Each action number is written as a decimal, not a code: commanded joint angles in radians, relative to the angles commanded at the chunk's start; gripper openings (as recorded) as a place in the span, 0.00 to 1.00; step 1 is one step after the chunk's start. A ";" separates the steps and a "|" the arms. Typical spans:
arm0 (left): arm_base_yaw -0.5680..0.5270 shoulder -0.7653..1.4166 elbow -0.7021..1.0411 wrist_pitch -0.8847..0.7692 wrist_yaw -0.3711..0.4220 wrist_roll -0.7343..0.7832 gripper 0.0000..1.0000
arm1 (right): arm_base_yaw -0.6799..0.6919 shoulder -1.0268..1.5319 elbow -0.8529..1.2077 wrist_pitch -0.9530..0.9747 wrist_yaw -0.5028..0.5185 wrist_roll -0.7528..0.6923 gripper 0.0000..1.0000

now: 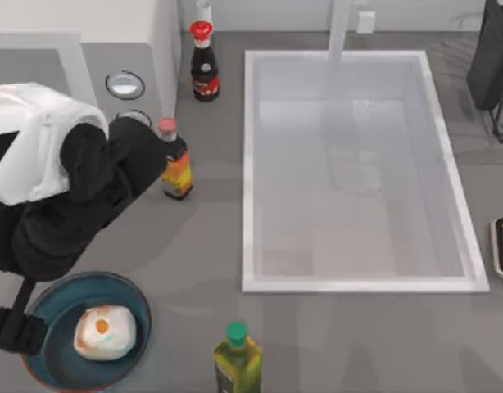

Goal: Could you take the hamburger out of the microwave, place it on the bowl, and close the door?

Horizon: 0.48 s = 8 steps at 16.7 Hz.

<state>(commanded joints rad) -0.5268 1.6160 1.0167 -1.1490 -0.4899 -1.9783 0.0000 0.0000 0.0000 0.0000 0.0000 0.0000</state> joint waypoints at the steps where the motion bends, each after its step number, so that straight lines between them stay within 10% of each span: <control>1: 0.030 -0.096 -0.046 0.065 0.025 0.136 1.00 | 0.000 0.000 0.000 0.000 0.000 0.000 1.00; 8: 0.261 -0.826 -0.451 0.564 0.228 1.097 1.00 | 0.000 0.000 0.000 0.000 0.000 0.000 1.00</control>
<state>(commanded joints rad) -0.2654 0.7902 0.5655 -0.5848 -0.2615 -0.8813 0.0000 0.0000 0.0000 0.0000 0.0000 0.0000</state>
